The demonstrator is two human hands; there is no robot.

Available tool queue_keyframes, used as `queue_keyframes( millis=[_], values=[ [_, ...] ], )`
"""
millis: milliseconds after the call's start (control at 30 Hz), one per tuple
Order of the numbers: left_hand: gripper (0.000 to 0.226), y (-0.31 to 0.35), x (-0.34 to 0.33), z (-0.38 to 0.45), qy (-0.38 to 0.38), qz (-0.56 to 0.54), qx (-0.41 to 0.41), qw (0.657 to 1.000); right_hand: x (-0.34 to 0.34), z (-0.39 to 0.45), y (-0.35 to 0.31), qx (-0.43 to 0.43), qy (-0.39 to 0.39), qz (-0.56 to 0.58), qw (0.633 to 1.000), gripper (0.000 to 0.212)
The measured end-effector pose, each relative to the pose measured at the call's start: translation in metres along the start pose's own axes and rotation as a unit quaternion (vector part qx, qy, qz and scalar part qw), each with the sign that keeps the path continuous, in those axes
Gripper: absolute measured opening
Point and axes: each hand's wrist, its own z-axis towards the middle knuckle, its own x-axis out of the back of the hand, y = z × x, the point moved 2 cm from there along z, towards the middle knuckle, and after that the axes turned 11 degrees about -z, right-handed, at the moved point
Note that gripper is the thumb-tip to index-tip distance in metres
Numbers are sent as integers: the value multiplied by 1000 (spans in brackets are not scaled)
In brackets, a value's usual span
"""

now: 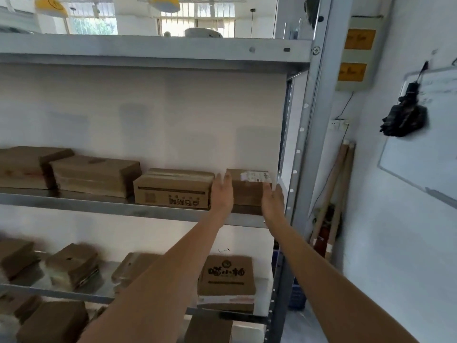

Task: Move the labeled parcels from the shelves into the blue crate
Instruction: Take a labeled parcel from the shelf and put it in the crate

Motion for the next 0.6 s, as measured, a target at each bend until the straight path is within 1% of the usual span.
queue_keyframes(
  millis=[33,133,200,267,333,433,500,600],
  values=[
    [68,-3,1,5,1,-14,14,1000,-1,1,1,-9,-1,8,1000,62],
    [50,-10,0,9,-5,-8,39,999,-4,1,3,-14,-15,16,1000,57],
    [44,-15,-1,6,0,-54,36,998,-5,-1,1,-8,-16,26,1000,54],
    [46,-17,-3,1,9,-70,19,997,-4,-3,0,-3,-10,39,999,52],
    [45,-20,-3,-2,-2,-80,-13,997,-3,-7,1,5,-4,50,999,51],
    [32,-18,0,-8,-4,-85,-76,994,-3,-13,5,32,4,76,997,47],
    [23,-16,1,-8,7,-86,-92,992,-4,-15,8,48,10,80,996,46],
    [21,-13,2,-7,11,-82,-102,991,-4,-19,10,60,13,74,995,48]
  ],
)
